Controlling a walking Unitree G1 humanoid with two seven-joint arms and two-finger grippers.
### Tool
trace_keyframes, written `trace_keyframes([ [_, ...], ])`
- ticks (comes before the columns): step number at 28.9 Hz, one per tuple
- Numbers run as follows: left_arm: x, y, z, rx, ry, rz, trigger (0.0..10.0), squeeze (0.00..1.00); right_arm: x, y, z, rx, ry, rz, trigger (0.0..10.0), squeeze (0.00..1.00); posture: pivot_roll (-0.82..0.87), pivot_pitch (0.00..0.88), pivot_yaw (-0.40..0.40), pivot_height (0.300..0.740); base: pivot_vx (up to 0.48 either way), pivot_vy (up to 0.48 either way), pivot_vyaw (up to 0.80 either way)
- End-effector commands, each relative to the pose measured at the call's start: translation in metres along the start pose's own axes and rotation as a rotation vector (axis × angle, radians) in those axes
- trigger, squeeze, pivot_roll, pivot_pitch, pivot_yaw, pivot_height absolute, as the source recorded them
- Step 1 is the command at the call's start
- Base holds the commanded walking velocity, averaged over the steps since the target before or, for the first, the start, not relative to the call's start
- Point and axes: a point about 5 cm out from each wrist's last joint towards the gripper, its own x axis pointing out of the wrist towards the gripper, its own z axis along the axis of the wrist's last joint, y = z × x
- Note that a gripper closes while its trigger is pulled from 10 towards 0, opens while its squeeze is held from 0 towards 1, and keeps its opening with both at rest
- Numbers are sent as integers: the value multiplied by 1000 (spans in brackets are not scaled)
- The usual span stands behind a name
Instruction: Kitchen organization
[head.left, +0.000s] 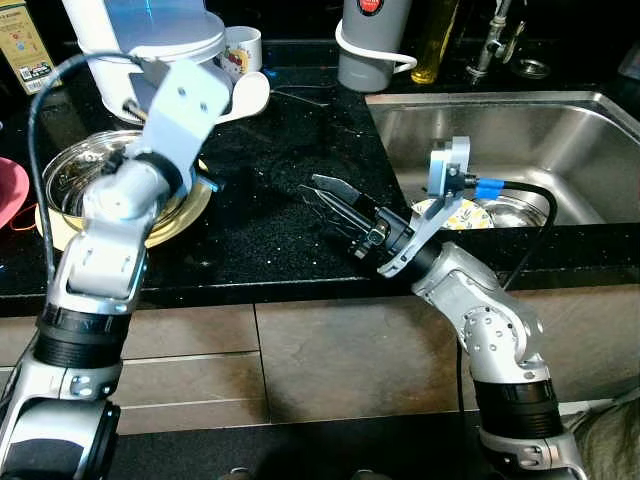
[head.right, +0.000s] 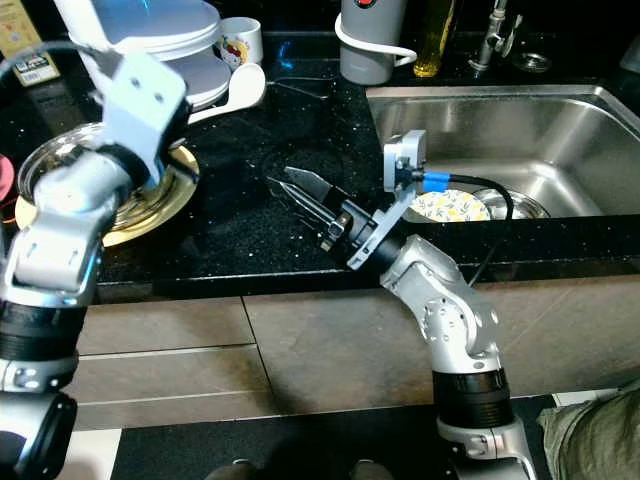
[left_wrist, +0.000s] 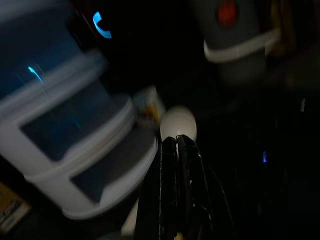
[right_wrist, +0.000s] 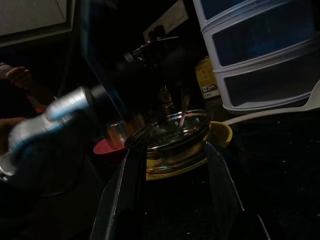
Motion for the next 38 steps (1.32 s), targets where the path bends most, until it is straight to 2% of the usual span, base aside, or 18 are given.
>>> trace_keyframes([
  [1,-1,9,17,-42,-76,43,0,0,1,-2,1,-2,-11,-14,10000,0,-6,61,-34,732,0,0,0],
  [4,-4,17,29,-65,-129,78,0,0,2,-3,1,5,-23,-23,10000,0,-3,59,-35,732,0,0,0],
  [15,-10,35,49,-140,-218,160,0,0,3,-9,11,36,-97,-58,10000,0,-4,53,-37,732,0,0,0],
  [23,-15,44,54,-194,-266,218,0,0,3,-14,14,41,-110,-100,10000,0,-4,55,-38,732,0,0,0],
  [30,-20,58,65,-268,-370,261,0,0,4,-19,17,50,-116,-137,10000,0,-4,57,-40,732,0,0,-711],
  [38,-16,57,65,-298,-386,226,0,0,4,-20,17,55,-117,-143,10000,0,-5,59,-39,732,0,0,-800],
])
